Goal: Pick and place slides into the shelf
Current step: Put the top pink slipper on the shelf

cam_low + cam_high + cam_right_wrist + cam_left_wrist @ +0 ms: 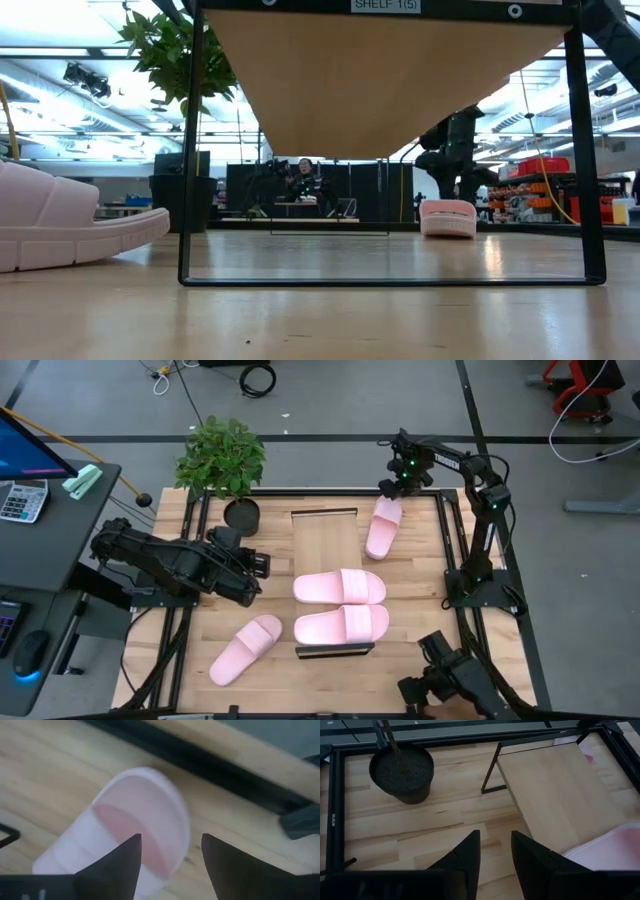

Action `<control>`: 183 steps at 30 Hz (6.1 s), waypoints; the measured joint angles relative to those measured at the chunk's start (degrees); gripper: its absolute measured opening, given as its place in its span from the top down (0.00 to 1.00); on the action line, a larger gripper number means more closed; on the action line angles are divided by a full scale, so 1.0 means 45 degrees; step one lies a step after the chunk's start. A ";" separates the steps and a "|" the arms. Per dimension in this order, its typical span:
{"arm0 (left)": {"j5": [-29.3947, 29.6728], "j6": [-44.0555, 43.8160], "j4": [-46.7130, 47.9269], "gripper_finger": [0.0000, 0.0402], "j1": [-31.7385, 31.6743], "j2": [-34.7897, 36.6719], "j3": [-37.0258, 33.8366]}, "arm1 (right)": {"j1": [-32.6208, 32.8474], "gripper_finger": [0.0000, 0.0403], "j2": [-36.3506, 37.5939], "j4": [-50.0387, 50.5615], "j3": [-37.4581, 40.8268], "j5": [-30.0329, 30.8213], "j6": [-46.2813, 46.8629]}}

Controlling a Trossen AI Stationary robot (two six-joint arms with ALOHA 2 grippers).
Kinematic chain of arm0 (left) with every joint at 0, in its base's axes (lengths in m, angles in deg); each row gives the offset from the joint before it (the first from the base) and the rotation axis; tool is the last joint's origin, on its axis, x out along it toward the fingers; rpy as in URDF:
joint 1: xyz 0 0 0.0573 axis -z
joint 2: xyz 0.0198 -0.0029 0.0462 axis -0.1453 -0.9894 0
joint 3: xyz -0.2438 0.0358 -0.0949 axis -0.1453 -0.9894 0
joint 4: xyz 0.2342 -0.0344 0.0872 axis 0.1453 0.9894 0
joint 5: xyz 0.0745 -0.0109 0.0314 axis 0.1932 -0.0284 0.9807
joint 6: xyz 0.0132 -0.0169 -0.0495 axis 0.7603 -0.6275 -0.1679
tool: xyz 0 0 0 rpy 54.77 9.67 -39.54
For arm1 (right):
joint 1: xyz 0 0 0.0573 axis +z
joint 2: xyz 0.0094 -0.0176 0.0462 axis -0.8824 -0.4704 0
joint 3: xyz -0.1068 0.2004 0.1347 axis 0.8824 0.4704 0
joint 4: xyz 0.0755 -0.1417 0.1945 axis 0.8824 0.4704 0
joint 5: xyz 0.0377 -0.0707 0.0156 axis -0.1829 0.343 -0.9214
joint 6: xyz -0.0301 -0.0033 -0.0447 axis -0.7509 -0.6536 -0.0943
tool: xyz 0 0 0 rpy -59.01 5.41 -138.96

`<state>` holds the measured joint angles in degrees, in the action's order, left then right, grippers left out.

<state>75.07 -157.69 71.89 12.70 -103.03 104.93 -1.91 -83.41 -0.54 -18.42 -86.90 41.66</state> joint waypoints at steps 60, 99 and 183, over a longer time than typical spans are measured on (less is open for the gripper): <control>-0.0400 -0.1154 -0.0604 0.73 -0.0083 -0.0005 0.0000 | -0.0400 0.93 -0.1280 -0.1726 0.0053 -0.3327 -0.2562; 0.2224 0.1792 -0.0344 0.73 -0.1347 -0.0005 0.0000 | 0.3615 0.93 0.9465 -0.4647 0.0011 -0.0497 0.5678; 0.1739 1.1544 -0.9102 0.82 -0.4915 -0.0005 0.0000 | 1.6227 0.93 1.0767 -0.6869 0.8523 0.9393 2.2061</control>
<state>82.90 -105.75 30.93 -9.41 -103.05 104.93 71.11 -34.96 -31.45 19.94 -44.63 140.93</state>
